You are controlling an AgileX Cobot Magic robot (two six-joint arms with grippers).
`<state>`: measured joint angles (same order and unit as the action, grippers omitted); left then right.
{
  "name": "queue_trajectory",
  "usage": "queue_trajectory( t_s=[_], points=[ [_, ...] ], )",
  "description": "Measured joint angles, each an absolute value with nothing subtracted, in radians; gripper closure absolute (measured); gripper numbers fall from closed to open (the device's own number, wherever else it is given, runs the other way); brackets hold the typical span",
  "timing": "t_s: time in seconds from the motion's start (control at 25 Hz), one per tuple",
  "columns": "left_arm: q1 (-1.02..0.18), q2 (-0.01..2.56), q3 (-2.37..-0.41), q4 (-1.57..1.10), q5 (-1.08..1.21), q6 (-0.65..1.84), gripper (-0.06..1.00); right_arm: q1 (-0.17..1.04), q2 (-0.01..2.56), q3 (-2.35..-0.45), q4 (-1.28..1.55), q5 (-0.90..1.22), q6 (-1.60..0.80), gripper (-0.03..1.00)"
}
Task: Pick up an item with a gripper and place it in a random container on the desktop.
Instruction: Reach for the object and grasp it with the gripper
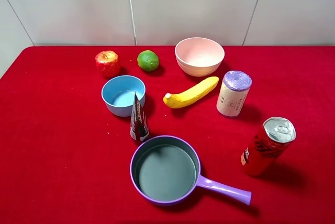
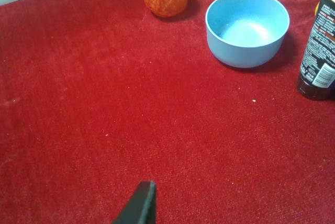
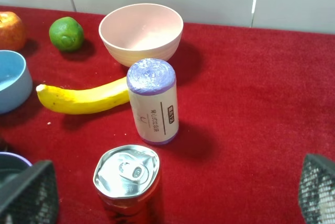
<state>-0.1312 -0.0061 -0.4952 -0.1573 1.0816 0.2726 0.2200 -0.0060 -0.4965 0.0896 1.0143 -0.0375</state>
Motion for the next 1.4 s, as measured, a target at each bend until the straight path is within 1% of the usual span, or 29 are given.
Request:
queue_trajectory(
  t_s=[1.0, 1.4],
  points=[
    [-0.131, -0.006, -0.495, -0.157, 1.082, 0.273, -0.05, 0.22, 0.004, -0.498, 0.105, 1.014, -0.038, 0.27],
    [-0.131, -0.006, -0.495, -0.157, 1.082, 0.273, -0.05, 0.22, 0.294, -0.589, 0.11, 0.97, -0.038, 0.27]
  ],
)
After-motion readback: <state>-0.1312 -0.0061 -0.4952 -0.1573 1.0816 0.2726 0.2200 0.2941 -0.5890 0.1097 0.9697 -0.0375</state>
